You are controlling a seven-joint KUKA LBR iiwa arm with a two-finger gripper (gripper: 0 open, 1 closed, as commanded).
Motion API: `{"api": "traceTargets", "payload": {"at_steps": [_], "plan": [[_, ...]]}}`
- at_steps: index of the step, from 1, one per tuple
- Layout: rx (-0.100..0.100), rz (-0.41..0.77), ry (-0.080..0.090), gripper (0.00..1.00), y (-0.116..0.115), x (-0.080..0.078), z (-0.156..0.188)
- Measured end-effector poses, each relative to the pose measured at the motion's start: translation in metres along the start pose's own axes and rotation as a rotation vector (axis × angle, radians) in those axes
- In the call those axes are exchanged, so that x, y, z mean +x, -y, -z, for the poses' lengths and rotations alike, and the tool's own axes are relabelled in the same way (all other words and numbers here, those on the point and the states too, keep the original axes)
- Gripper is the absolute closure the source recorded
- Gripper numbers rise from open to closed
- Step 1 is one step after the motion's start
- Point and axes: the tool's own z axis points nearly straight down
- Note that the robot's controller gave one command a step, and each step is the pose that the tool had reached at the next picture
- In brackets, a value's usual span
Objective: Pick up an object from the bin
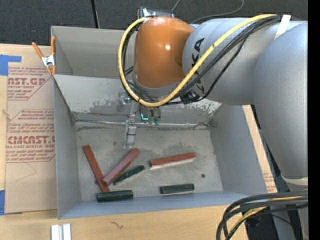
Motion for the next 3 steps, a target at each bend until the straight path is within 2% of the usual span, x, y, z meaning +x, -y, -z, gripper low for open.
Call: {"api": "traceTargets", "payload": {"at_steps": [1, 2, 3], "plan": [[0.003, 0.127, -0.003, 0.0, 0.004, 0.035, -0.133], [0.001, 0.122, 0.003, 0.0, 0.041, 0.095, -0.13], [0.0, 0.126, -0.003, 1.0, 0.039, 0.094, -0.128]]}}
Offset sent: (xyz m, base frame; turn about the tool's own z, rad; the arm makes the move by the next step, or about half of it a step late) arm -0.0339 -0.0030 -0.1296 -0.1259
